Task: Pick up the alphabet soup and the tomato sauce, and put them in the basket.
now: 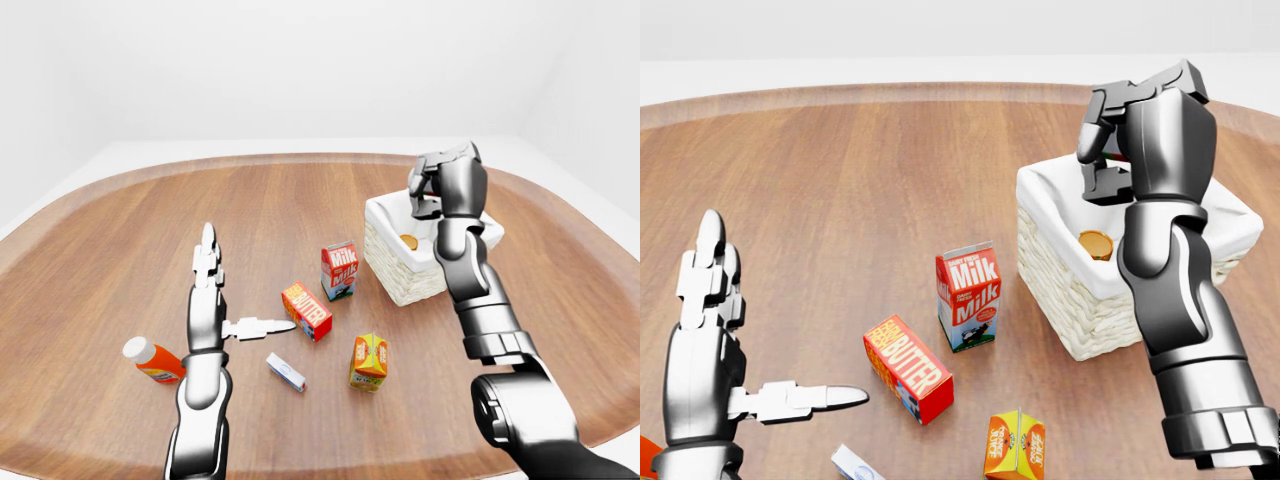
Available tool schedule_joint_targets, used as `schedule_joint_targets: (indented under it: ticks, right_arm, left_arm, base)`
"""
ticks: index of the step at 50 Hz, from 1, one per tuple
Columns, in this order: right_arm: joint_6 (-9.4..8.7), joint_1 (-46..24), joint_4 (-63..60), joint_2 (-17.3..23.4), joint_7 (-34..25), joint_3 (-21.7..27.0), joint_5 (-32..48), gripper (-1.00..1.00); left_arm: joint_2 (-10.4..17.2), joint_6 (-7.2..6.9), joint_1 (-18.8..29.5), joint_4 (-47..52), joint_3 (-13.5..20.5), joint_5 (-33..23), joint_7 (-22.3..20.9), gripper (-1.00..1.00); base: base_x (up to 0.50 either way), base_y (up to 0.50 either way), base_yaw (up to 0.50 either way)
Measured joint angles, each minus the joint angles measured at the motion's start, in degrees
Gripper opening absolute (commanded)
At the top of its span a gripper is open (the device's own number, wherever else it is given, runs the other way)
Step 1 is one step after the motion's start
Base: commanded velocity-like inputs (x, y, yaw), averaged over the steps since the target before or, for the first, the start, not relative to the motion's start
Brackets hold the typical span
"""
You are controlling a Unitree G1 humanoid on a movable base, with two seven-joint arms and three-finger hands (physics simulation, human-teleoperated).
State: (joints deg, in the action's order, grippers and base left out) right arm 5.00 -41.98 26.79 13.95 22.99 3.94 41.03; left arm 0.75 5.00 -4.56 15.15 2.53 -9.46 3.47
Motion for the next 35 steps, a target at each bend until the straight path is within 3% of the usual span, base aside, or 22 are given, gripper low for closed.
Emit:
schedule_joint_targets:
  ticks: [18, 35]
  right_arm:
    - [0.00, -10.49, 20.80, 2.34, 7.01, -1.45, 4.39, -1.00]
    - [0.00, -18.31, 37.84, 3.29, 7.01, -3.20, 7.86, -1.00]
  left_arm:
    - [0.03, 0.00, 0.23, -0.08, 0.18, 0.21, 0.09, 1.00]
    - [0.04, 0.00, 0.24, -0.19, 0.14, 0.27, 0.07, 1.00]
  base:
    - [0.00, 0.00, 0.00]
    - [0.00, 0.00, 0.00]
